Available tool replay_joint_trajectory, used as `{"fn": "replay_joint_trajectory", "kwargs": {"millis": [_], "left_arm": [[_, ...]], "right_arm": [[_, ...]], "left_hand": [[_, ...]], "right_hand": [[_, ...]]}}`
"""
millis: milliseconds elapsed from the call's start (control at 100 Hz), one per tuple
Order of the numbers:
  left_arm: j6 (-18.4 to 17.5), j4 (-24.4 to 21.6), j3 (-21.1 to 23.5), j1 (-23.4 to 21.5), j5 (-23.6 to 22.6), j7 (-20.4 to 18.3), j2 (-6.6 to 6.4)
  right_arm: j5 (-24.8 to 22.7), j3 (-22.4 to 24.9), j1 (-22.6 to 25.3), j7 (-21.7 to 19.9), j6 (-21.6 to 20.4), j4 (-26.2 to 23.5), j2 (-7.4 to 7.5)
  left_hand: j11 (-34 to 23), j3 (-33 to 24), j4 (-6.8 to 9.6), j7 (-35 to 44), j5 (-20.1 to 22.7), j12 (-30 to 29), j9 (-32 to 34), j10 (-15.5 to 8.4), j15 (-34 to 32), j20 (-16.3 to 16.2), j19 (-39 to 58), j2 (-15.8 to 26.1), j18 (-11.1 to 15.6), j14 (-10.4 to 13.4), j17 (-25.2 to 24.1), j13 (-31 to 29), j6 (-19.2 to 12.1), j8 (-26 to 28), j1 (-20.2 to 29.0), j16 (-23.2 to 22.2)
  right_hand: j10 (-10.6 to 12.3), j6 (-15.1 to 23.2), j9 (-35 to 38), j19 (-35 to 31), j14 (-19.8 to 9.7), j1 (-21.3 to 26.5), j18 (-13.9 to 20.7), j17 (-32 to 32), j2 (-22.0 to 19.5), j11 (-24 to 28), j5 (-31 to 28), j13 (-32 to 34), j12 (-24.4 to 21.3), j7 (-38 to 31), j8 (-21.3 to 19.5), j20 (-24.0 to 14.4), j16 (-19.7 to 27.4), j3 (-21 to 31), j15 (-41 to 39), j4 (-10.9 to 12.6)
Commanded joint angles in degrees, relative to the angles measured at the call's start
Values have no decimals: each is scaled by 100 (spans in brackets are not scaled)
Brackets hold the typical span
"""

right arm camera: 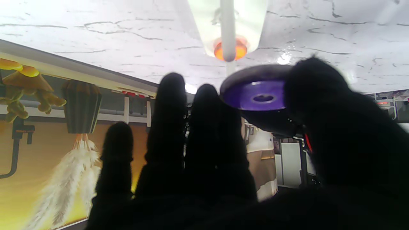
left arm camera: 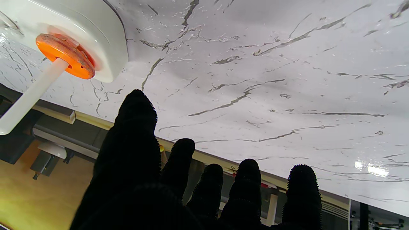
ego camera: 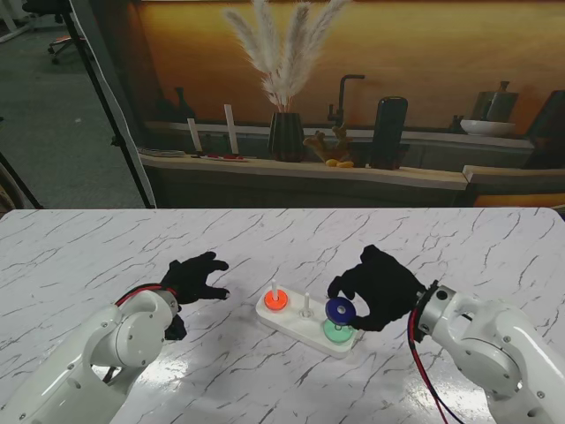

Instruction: Move the three rings of the Hanoi Tower from the left rod to the right rod

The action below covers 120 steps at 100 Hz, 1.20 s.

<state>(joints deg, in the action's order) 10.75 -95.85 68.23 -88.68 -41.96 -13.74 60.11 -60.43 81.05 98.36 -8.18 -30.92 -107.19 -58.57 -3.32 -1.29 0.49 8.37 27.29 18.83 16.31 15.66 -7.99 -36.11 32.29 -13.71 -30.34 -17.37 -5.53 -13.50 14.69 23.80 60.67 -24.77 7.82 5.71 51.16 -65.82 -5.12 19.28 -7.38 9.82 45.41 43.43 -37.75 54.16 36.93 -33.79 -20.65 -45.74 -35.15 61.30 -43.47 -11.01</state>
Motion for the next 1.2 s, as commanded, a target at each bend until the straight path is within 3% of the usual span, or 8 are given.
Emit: {"fn": "replay_joint_trajectory", "kwargs": {"millis": [0, 850, 1190], "left_arm": [[-104, 8, -37, 2, 27, -84, 26], [-53, 2, -67, 3, 64, -142, 18], [-56, -5, -36, -21, 52, -156, 15]], "right_arm": [[34, -10, 67, -39, -34, -17, -7], [38, -36, -27, -155, -70, 297, 27], [-71, -131, -136, 1, -16, 421, 21]], "left_hand": [[92, 156, 84, -35, 79, -65, -14, 81, 111, 9, -227, 170, 6, -50, -103, 157, 125, -42, 114, 33], [94, 158, 81, -36, 77, -67, -19, 79, 113, 2, -246, 183, 17, -56, -109, 164, 128, -42, 103, 34], [95, 156, 81, -36, 78, -68, -22, 78, 116, -1, -253, 184, 17, -52, -109, 167, 126, -41, 100, 36]], "right_hand": [[137, 773, 189, -130, -133, 401, -1338, -53, -169, 22, -470, 97, 62, -760, -150, -59, -73, 482, -117, 71], [129, 776, 172, -139, -143, 417, -1325, -45, -175, 42, -445, 77, 72, -792, -122, -63, -84, 487, -149, 64], [128, 764, 166, -153, -145, 423, -1328, -30, -162, 48, -439, 78, 71, -798, -116, -69, -82, 506, -155, 61]]}}
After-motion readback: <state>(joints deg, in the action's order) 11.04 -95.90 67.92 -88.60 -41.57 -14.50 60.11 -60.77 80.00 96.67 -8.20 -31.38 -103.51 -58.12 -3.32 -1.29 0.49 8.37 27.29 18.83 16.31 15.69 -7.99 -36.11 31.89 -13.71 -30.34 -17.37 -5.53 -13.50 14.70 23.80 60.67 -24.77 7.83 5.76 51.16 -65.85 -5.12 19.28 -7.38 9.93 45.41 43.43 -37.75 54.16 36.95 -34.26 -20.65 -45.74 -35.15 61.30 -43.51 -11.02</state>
